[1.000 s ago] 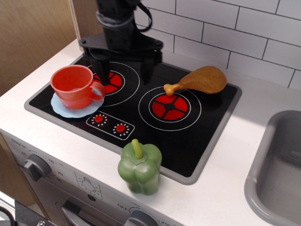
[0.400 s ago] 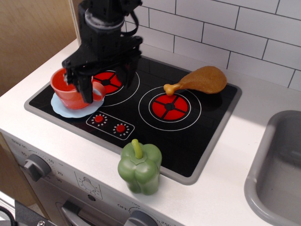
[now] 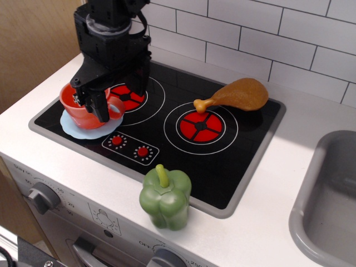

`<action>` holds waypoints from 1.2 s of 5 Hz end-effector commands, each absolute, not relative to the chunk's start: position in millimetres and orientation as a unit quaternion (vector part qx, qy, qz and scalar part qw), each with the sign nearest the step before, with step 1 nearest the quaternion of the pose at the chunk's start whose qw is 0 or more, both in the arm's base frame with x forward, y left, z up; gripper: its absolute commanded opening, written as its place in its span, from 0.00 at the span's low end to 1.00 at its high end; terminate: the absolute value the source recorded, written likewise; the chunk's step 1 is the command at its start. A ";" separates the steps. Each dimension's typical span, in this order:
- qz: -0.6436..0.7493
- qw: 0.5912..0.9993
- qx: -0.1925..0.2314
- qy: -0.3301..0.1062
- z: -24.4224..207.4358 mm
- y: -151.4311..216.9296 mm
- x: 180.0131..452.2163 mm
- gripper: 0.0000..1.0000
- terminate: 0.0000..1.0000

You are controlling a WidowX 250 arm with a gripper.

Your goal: Take cup off plate

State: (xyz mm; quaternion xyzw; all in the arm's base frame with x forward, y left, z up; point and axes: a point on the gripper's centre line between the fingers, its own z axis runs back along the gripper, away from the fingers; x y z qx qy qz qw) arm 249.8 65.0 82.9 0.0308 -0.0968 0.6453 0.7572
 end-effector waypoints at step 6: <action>0.689 0.717 0.031 -0.100 84.8 49.2 255.3 0.00 0.00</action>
